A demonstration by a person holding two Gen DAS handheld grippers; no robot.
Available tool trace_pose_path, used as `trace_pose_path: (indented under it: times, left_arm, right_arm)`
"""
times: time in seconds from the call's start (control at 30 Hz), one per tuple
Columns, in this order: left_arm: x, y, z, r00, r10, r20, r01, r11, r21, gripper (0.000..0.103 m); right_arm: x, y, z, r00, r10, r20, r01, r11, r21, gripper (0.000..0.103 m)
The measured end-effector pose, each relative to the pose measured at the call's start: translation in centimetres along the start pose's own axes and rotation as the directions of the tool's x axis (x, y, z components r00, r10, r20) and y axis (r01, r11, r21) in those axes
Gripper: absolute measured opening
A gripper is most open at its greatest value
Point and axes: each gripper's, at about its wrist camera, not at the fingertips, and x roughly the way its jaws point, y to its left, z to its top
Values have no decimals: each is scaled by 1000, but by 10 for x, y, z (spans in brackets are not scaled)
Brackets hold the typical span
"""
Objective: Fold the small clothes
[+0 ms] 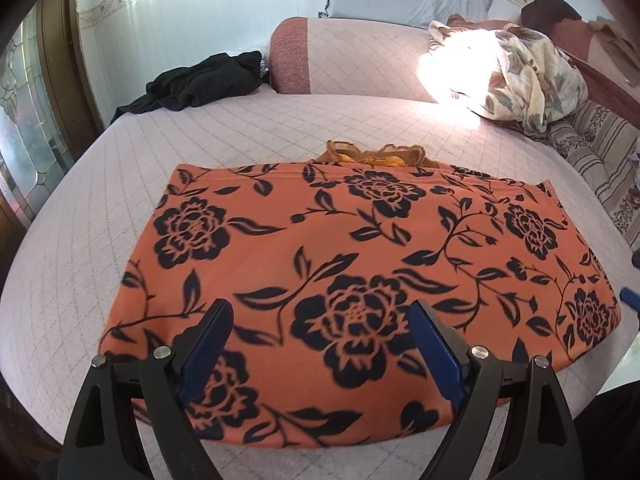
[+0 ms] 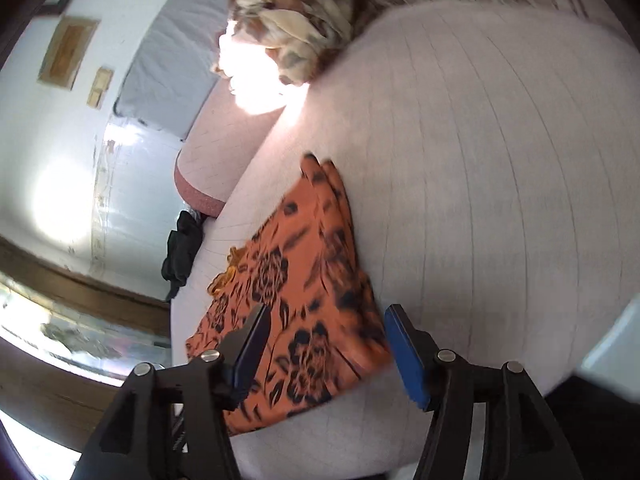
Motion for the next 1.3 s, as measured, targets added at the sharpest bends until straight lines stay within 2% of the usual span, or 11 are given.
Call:
trace_pose_path:
  times: [0.27, 0.4, 0.47, 0.5, 0.67, 0.77, 0.9, 0.97, 1.07, 1.2, 1.3]
  left_arm:
    - [28, -5, -3, 1000, -10, -24, 10, 1000, -14, 89]
    - [28, -3, -6, 1000, -29, -11, 29, 999, -13, 90]
    - [28, -1, -7, 999, -46, -4, 46, 999, -13, 91]
    - [27, 1, -8, 998, -56, 4, 56, 998, -16, 91]
    - [27, 2, -11, 996, -80, 25, 81, 997, -3, 94]
    - [27, 2, -11, 996, -86, 22, 86, 996, 12, 94]
    - [24, 5, -13, 994, -104, 23, 104, 995, 11, 94]
    - [23, 5, -13, 994, -109, 20, 109, 994, 4, 94]
    - [22, 6, -14, 993, -112, 21, 112, 994, -2, 94]
    - [16, 11, -16, 991, -132, 22, 132, 991, -30, 94]
    - [4, 20, -18, 989, -144, 34, 146, 987, -67, 94]
  right_arm:
    - [82, 20, 89, 992, 14, -128, -30, 991, -127, 63]
    - [148, 24, 112, 969, -81, -234, 36, 981, -191, 64]
    - [159, 25, 118, 969, -83, -231, 38, 981, -191, 51]
    - [159, 32, 119, 970, -80, -230, 29, 976, -216, 10]
    - [147, 67, 117, 979, -175, -106, 128, 928, -350, 10]
    - [175, 39, 111, 952, -264, -154, 209, 930, -303, 14]
    - [143, 49, 109, 971, -224, -86, 198, 949, -244, 57]
    - [116, 64, 100, 972, -236, -4, 225, 935, -275, 58]
    - [80, 83, 73, 991, -130, 6, 127, 956, -264, 58]
    - [73, 95, 13, 989, 58, -136, -89, 968, -234, 66]
    - [89, 54, -9, 984, -31, -173, 3, 987, -163, 67]
